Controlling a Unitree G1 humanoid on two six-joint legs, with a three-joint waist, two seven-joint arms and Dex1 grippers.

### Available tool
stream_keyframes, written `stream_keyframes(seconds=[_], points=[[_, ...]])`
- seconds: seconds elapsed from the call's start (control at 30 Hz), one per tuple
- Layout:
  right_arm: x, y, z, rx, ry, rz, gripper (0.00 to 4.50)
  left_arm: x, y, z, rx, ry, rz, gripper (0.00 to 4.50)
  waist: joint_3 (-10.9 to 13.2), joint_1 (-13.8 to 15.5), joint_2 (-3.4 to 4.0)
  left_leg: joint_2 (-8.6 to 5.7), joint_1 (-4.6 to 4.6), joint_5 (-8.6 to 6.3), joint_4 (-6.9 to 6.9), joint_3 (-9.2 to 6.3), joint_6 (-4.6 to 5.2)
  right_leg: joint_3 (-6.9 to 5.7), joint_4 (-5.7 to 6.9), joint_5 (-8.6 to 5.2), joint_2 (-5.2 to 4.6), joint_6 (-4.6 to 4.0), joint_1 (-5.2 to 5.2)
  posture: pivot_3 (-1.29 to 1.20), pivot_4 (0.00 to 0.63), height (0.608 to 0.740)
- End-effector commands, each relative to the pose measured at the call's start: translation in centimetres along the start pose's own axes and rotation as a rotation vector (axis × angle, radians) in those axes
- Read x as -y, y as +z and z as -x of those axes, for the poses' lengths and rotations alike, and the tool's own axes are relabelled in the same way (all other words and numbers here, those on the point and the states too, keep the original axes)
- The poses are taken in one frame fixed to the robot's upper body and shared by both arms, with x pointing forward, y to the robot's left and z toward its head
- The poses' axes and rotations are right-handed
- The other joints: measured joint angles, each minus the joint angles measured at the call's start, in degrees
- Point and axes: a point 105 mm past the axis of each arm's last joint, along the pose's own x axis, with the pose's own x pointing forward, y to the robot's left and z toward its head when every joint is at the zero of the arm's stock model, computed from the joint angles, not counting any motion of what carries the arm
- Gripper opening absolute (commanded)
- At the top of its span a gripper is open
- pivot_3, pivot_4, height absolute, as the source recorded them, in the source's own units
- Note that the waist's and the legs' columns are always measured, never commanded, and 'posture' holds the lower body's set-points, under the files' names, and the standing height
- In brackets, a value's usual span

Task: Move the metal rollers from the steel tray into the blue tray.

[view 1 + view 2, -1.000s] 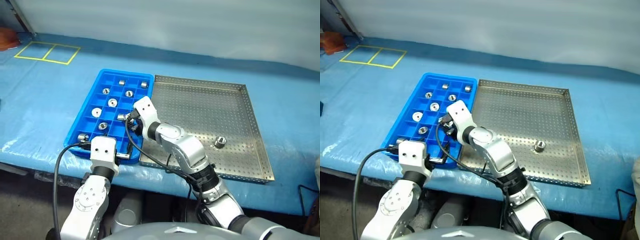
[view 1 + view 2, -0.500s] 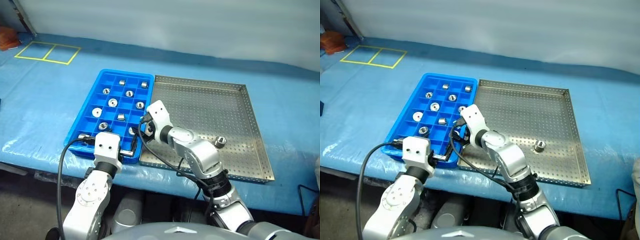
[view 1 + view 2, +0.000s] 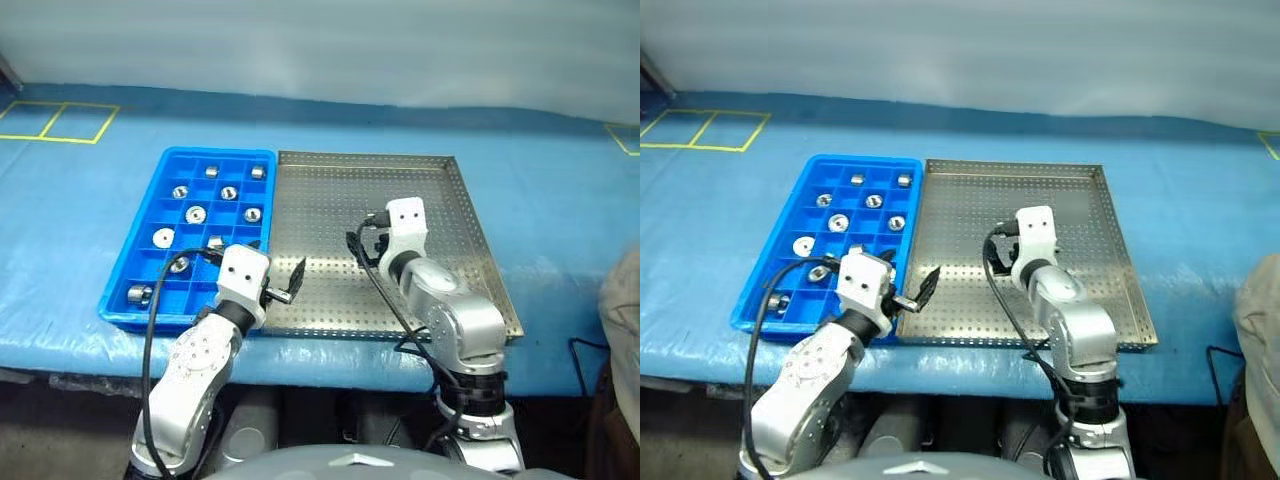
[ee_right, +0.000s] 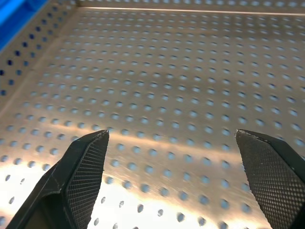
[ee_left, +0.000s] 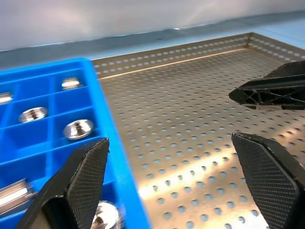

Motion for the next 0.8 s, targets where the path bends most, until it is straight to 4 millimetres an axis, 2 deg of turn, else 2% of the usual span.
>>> stream_keyframes(seconds=[0.03,0.13,0.37,0.5,0.8], points=[[0.9,0.9,1.3,0.051,-0.054,-0.014,4.47,1.8,0.4,-0.2,0.011,-0.129,0.000,4.50,0.0,-1.0,0.00,0.01,0.03,0.00,0.00,0.00,0.00,0.01,0.01,0.00,0.01,0.00,0.00,0.06,0.150,0.740],[1.6,0.4,1.6,0.042,-0.091,-0.016,4.47,2.8,0.1,-0.3,-0.008,-0.211,-0.004,4.50,0.0,-2.1,0.01,0.04,0.09,0.00,0.00,0.04,0.00,0.06,0.05,0.00,0.06,0.01,0.02,0.03,0.150,0.740],[2.3,-1.0,1.5,0.006,-0.129,-0.026,4.47,5.7,-1.2,0.4,-0.090,-0.414,-0.050,4.50,0.0,-2.5,0.00,0.02,0.11,0.00,0.03,0.16,0.00,0.25,0.03,0.00,0.05,0.02,0.01,0.03,0.150,0.740],[2.9,-2.2,1.2,-0.027,-0.160,-0.035,4.47,5.9,-1.6,0.5,-0.110,-0.425,-0.078,4.50,0.0,-2.7,-0.01,0.00,0.12,0.00,0.04,0.20,0.01,0.31,0.03,0.01,0.04,0.04,0.01,0.03,0.150,0.740],[3.0,-3.4,0.7,-0.064,-0.151,-0.021,4.47,5.6,-1.5,0.4,-0.109,-0.403,-0.081,4.50,0.0,-2.8,-0.01,0.01,0.14,0.01,0.05,0.24,0.02,0.38,0.04,0.02,0.05,0.05,0.01,0.06,0.150,0.740]])
